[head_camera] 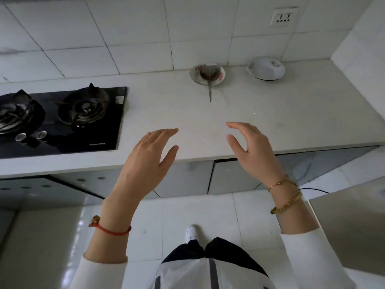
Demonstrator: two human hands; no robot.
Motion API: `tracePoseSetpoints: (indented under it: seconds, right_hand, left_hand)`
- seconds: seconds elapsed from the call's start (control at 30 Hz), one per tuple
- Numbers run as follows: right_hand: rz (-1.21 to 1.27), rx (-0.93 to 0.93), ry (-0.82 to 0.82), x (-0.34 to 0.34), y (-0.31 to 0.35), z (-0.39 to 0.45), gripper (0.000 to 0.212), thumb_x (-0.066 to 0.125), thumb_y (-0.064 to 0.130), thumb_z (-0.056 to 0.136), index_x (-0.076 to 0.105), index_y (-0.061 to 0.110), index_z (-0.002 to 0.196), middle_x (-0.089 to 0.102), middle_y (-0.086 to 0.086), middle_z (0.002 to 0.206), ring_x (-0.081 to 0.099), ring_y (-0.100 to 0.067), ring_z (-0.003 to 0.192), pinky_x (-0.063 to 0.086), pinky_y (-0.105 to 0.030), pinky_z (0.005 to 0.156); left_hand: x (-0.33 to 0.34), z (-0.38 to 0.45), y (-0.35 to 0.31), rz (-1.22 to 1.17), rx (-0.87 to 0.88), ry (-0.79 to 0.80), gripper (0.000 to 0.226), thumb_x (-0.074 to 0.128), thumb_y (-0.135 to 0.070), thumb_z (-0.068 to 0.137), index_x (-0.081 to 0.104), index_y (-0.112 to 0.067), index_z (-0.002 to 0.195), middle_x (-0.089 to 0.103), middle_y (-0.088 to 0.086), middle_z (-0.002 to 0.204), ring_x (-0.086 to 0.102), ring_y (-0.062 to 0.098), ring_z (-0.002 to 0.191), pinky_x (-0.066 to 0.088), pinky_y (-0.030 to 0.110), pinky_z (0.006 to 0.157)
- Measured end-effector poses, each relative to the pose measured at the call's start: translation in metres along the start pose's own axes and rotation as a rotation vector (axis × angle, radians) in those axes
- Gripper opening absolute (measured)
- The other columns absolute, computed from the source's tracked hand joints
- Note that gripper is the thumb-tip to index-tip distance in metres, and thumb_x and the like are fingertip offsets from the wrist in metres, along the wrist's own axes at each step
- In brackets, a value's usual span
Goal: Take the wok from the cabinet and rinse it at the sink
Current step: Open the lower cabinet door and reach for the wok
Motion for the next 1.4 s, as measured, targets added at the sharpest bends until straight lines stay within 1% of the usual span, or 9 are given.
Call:
tracePoseSetpoints:
  seconds: [0.3,0.47,0.57,0.67,0.77,0.8,0.93,1.17,1.4]
  right_hand:
    - [-0.016,0.078,-0.022,0.005,-0.015,0.004,0.035,0.050,0.025,0.098,0.055,0.011,0.131,0.059,-0.002,0.131,0.051,-0.016,0.126,0.041,-0.032,0.107]
    - [-0.005,0.116,-0.047,0.007,-0.019,0.003,0.035,0.050,0.024,0.098,0.055,0.011,0.131,0.059,-0.002,0.131,0.050,-0.016,0.126,0.047,-0.037,0.102]
    - [0.015,0.144,-0.056,0.011,-0.022,-0.002,0.035,0.051,0.024,0.098,0.055,0.010,0.131,0.058,-0.002,0.131,0.049,-0.015,0.126,0.049,-0.037,0.100]
    - [-0.001,0.162,-0.068,0.014,-0.025,-0.006,0.036,0.051,0.024,0.098,0.055,0.010,0.131,0.059,-0.002,0.131,0.049,-0.015,0.127,0.041,-0.027,0.107]
    - [0.006,0.193,-0.074,0.018,-0.031,-0.011,0.035,0.050,0.024,0.098,0.055,0.011,0.130,0.058,-0.002,0.131,0.049,-0.015,0.126,0.034,-0.006,0.100]
    - [0.010,0.198,-0.078,0.019,-0.033,-0.013,0.035,0.050,0.025,0.098,0.055,0.011,0.130,0.058,-0.002,0.131,0.049,-0.015,0.126,0.034,-0.006,0.099]
    - [0.028,0.219,-0.098,0.025,-0.041,-0.020,0.035,0.050,0.024,0.098,0.055,0.011,0.130,0.059,-0.002,0.130,0.049,-0.015,0.126,0.040,-0.025,0.105]
    - [0.035,0.233,-0.123,0.053,-0.067,-0.043,0.033,0.049,0.023,0.099,0.056,0.010,0.129,0.060,-0.003,0.127,0.051,-0.017,0.123,0.043,-0.030,0.103]
    - [-0.002,0.177,-0.146,0.107,-0.117,-0.087,0.033,0.047,0.027,0.099,0.056,0.012,0.126,0.062,-0.002,0.124,0.055,-0.020,0.118,0.047,-0.033,0.100]
  left_hand:
    - [0.012,0.029,0.002,-0.067,0.073,0.043,0.039,0.051,-0.027,0.098,0.052,-0.019,0.136,0.058,-0.005,0.133,0.054,0.015,0.123,0.041,0.037,0.107]
    - [0.021,0.037,0.004,-0.074,0.097,0.066,0.040,0.050,-0.030,0.098,0.051,-0.022,0.137,0.058,-0.007,0.133,0.056,0.014,0.117,0.043,0.023,0.096]
    - [0.029,0.040,0.003,-0.070,0.116,0.091,0.040,0.050,-0.030,0.098,0.050,-0.022,0.137,0.057,-0.007,0.134,0.056,0.014,0.118,0.042,0.022,0.093]
    - [0.036,0.041,0.001,-0.080,0.137,0.121,0.040,0.049,-0.031,0.098,0.050,-0.022,0.138,0.057,-0.007,0.135,0.054,0.014,0.122,0.042,0.025,0.098]
    - [0.041,0.040,0.002,-0.094,0.161,0.139,0.040,0.050,-0.030,0.098,0.050,-0.021,0.138,0.057,-0.006,0.134,0.054,0.014,0.122,0.043,0.025,0.099]
    - [0.043,0.040,0.003,-0.089,0.168,0.143,0.040,0.050,-0.030,0.098,0.050,-0.021,0.137,0.057,-0.006,0.134,0.055,0.014,0.122,0.043,0.025,0.099]
    - [0.054,0.035,0.012,-0.079,0.166,0.163,0.039,0.050,-0.029,0.098,0.051,-0.022,0.137,0.058,-0.007,0.133,0.057,0.014,0.118,0.042,0.020,0.092]
    - [0.093,0.010,0.032,-0.091,0.148,0.176,0.039,0.050,-0.026,0.099,0.051,-0.020,0.137,0.058,-0.005,0.132,0.054,0.013,0.121,0.040,0.020,0.094]
    - [0.172,-0.033,0.062,-0.097,0.145,0.149,0.039,0.048,-0.031,0.099,0.049,-0.022,0.137,0.058,-0.005,0.133,0.057,0.017,0.119,0.052,0.040,0.091]
Point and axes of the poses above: each hand's wrist, its own z-axis towards the middle knuckle, its own x-axis out of the palm, y = z × x, the point moved 10 cm from there along z, towards the middle knuckle
